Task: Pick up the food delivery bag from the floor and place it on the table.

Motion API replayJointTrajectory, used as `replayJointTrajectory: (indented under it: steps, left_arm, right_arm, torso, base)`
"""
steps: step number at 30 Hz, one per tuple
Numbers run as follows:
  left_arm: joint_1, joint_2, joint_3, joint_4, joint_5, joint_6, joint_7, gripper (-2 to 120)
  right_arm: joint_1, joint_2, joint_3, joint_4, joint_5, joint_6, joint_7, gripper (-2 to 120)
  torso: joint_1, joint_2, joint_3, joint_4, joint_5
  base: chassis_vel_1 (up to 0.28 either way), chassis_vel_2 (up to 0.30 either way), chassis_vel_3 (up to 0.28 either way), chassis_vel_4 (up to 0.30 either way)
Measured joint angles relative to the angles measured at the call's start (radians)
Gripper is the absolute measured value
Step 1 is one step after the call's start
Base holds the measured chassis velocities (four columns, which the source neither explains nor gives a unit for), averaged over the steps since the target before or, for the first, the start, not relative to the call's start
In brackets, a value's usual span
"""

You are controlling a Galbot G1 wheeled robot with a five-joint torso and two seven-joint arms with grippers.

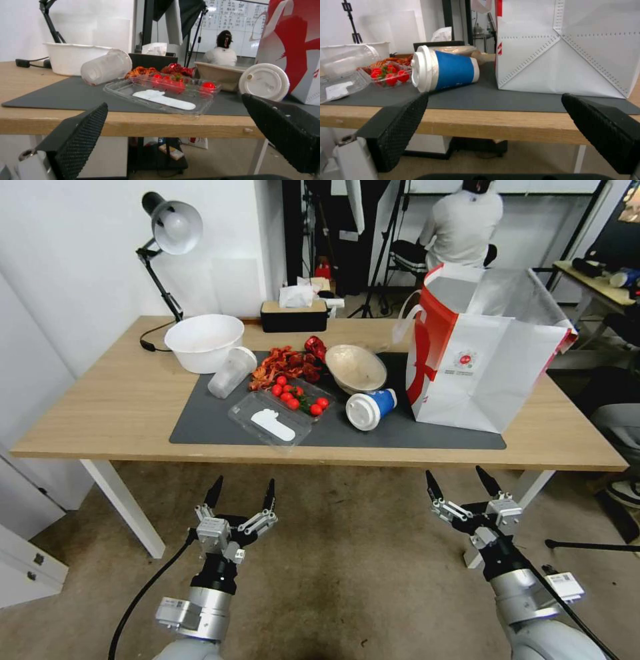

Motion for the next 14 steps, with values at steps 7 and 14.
replayJointTrajectory:
  steps: [7, 14]
  left_arm:
    - [0.000, 0.000, 0.000, 0.000, 0.000, 0.000, 0.000, 100]
    - [0.001, 0.000, 0.000, -0.001, -0.001, 0.000, 0.000, 100]
  right_arm:
    - [0.000, 0.000, 0.000, 0.000, 0.000, 0.000, 0.000, 100]
    - [0.000, -0.001, 0.001, 0.001, 0.001, -0.001, 0.000, 100]
  torso:
    - [0.000, 0.000, 0.000, 0.0000, 0.0000]
    - [0.000, 0.000, 0.000, 0.0000, 0.0000]
  base:
    - [0.000, 0.000, 0.000, 0.000]
    - [0.000, 0.000, 0.000, 0.000]
